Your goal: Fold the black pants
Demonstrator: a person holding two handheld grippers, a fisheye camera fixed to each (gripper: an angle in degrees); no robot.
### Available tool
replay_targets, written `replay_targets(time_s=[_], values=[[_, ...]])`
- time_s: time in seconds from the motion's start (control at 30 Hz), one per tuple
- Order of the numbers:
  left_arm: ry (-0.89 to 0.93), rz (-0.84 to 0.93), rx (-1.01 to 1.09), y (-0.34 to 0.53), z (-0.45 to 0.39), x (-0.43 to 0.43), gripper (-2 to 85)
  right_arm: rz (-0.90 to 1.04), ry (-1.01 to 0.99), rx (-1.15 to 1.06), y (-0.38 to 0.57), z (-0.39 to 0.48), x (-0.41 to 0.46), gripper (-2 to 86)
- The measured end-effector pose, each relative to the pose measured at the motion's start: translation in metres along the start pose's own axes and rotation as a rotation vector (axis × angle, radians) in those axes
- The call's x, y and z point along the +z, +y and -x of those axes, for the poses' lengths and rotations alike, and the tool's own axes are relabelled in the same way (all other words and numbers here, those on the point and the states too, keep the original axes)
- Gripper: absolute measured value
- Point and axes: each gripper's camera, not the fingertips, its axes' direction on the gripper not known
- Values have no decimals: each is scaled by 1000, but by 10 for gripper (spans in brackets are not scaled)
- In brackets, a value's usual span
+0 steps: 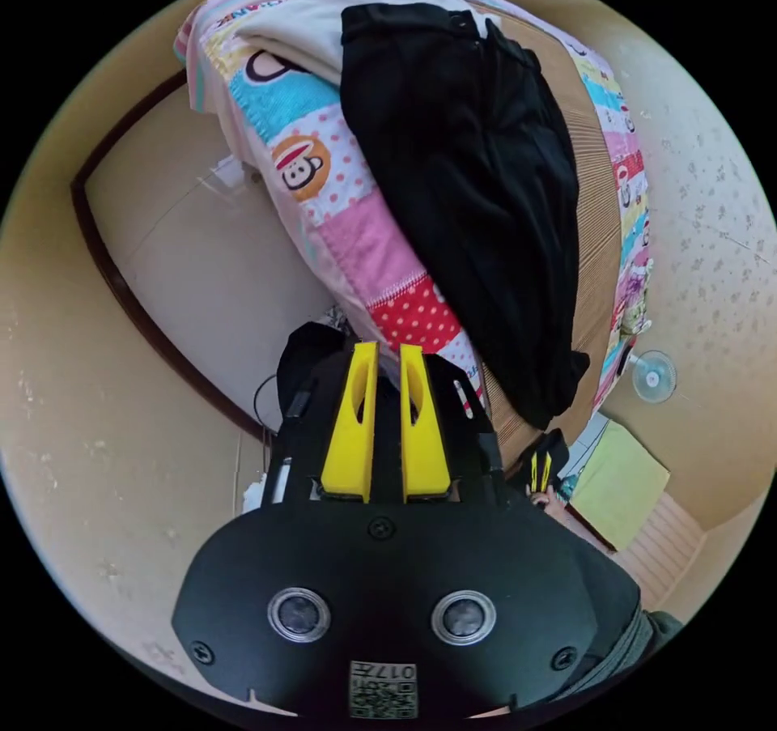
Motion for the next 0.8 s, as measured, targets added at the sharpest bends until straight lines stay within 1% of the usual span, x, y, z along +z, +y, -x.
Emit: replay_targets(time_s=[0.1,0.17,0.23,0.3,0.4,0.43,0.5,0.57,0.6,0.67,0.73,0.8], values=[[-56,46,-40,33,4,12,51,-38,126,-14,-20,22,4,119],[-115,65,-72,58,8,14,50,-114,198,-83,-28,42,5,157],[-157,81,-96,73,10,14,50,-135,274,-136,-33,55,10,161],[-189,83,-112,85,9,11,50,-116,342,-194,-39,64,20,146],[-222,73,-132,98,2,8,50,-26,411,-259,-51,72,42,88],[-227,66,-129,100,-3,8,49,46,457,-266,-56,74,54,48],[-232,61,-115,102,-14,10,50,134,556,-310,-59,84,71,29],[-203,49,-48,100,-32,15,50,203,660,-474,-47,115,84,17],[-201,50,-32,99,-38,17,50,214,664,-532,-39,125,85,15],[-228,62,5,94,-57,26,49,185,684,-742,8,161,71,10],[-242,65,40,90,-71,32,46,129,704,-831,49,170,49,9],[-248,63,64,88,-82,40,44,72,698,-836,82,159,22,9]])
